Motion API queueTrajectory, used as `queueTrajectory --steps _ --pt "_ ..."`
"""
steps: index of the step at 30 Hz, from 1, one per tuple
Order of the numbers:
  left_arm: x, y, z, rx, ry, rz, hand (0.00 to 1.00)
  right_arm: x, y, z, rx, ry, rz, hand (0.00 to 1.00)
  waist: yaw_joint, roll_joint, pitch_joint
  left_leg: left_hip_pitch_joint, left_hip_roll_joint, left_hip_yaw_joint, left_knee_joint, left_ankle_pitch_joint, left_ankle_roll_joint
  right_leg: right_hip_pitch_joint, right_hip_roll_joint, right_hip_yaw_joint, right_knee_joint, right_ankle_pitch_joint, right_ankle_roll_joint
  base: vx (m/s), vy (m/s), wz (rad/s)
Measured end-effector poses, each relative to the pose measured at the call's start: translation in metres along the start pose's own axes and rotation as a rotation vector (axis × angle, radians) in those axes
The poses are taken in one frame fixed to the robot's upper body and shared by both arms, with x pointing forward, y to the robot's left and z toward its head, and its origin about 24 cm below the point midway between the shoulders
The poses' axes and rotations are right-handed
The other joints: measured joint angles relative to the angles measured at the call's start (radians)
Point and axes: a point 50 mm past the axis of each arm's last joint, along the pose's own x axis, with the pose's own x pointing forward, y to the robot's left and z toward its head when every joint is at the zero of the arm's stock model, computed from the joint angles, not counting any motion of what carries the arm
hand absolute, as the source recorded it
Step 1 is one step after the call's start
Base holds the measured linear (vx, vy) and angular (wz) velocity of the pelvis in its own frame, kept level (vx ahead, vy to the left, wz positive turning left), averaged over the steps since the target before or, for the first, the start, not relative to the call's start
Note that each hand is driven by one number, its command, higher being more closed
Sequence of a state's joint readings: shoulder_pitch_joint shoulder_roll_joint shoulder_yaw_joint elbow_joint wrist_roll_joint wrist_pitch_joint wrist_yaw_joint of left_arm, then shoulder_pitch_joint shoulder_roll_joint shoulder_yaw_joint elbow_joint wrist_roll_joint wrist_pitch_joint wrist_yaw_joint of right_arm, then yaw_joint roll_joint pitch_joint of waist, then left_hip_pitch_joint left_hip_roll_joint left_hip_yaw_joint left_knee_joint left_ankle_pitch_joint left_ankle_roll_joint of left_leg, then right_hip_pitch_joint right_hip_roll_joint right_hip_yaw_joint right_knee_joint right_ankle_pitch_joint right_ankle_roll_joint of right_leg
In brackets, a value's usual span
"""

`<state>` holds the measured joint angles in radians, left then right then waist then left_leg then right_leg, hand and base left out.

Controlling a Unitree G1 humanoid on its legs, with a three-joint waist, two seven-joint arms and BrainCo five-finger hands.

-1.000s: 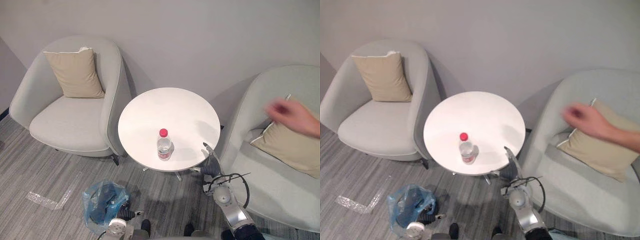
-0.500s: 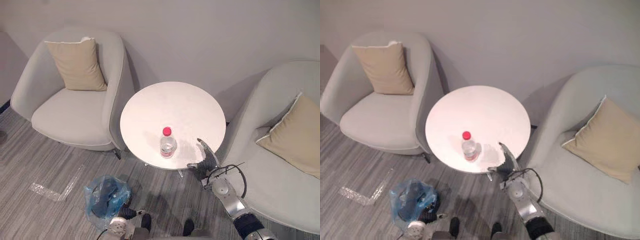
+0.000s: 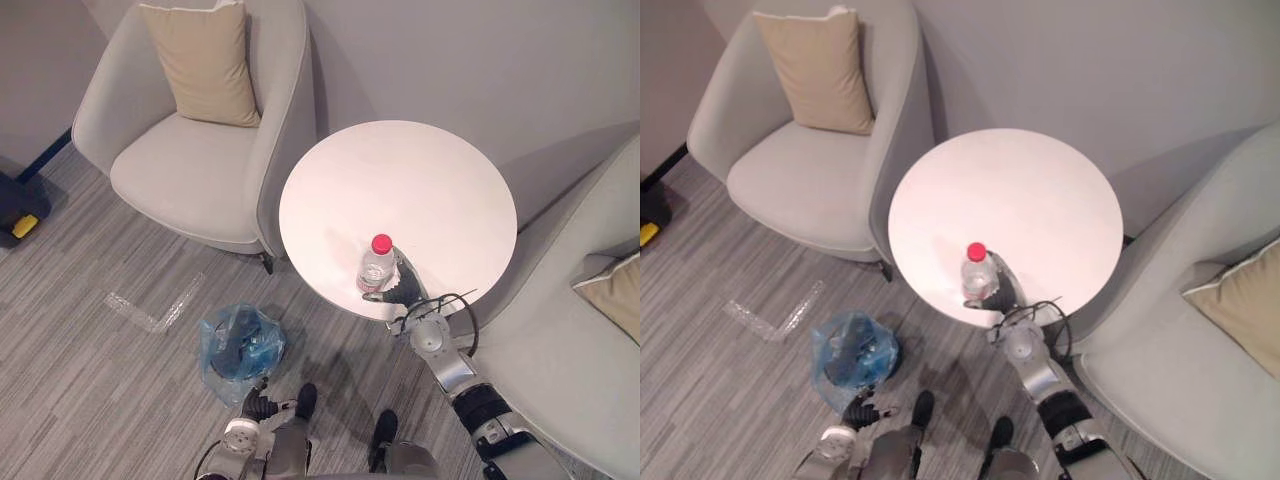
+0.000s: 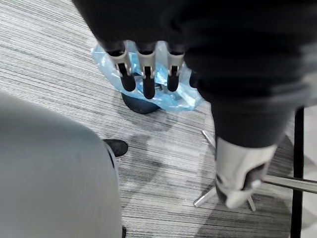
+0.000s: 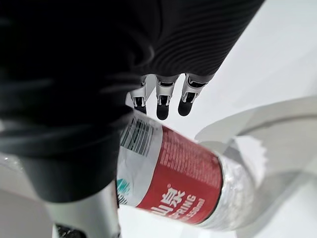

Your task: Gather rubbish on tea table into small bin, then transfer packed bag to large trash can.

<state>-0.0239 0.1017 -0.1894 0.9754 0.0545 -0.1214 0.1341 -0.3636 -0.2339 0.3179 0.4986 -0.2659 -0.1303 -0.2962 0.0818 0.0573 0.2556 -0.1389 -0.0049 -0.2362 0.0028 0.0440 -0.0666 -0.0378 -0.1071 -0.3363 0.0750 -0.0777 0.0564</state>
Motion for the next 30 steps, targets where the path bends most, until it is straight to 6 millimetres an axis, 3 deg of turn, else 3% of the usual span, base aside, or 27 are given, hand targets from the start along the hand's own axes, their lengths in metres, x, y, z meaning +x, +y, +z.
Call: queueTrajectory --steps 3,4,10,17,26,30 --pt "0.001 -0.001 0.004 -0.011 -0.014 0.001 0.00 0.007 -0.002 0.005 0.013 -0.005 -0.026 0.00 0.007 0.008 0.015 -0.008 -0.002 -0.013 0.002 0.000 0.000 -0.001 0.000 -0.013 0.000 -0.001 -0.001 -0.01 0.005 0.12" --pt "0.001 -0.001 0.004 -0.017 -0.015 0.008 0.00 0.009 -0.001 0.006 0.039 0.004 -0.041 1.00 0.009 0.009 0.016 -0.014 -0.002 -0.016 0.003 0.001 -0.001 -0.005 0.000 -0.016 0.000 -0.001 -0.001 -0.01 0.007 0.10" --pt "0.001 -0.002 0.012 -0.029 -0.048 0.014 0.00 0.023 -0.013 0.021 0.105 -0.022 -0.133 1.00 0.025 0.015 0.039 -0.039 -0.004 -0.020 0.007 0.002 -0.003 -0.030 -0.002 -0.016 0.008 -0.001 -0.001 0.00 0.003 0.02" --pt "0.002 -0.002 0.014 -0.047 -0.053 0.016 0.00 0.024 -0.018 0.020 0.197 0.008 -0.147 1.00 0.028 0.013 0.051 -0.033 -0.005 -0.003 0.007 0.002 -0.003 -0.030 -0.005 0.012 0.009 -0.001 -0.001 0.00 0.008 -0.04" --pt "0.002 0.000 0.011 -0.036 -0.035 0.018 0.00 -0.024 -0.011 0.014 0.309 -0.030 -0.104 1.00 0.012 -0.001 0.055 0.021 0.011 0.068 -0.021 0.002 -0.002 -0.029 -0.006 0.084 0.022 0.002 0.004 -0.02 0.016 -0.23" --pt "0.001 0.005 0.001 -0.012 0.012 0.026 0.00 -0.047 -0.003 0.006 0.365 0.006 -0.093 1.00 -0.024 -0.031 0.038 0.074 0.016 0.118 -0.039 -0.001 0.001 -0.011 0.000 0.135 0.022 0.004 0.007 -0.03 0.017 -0.35"
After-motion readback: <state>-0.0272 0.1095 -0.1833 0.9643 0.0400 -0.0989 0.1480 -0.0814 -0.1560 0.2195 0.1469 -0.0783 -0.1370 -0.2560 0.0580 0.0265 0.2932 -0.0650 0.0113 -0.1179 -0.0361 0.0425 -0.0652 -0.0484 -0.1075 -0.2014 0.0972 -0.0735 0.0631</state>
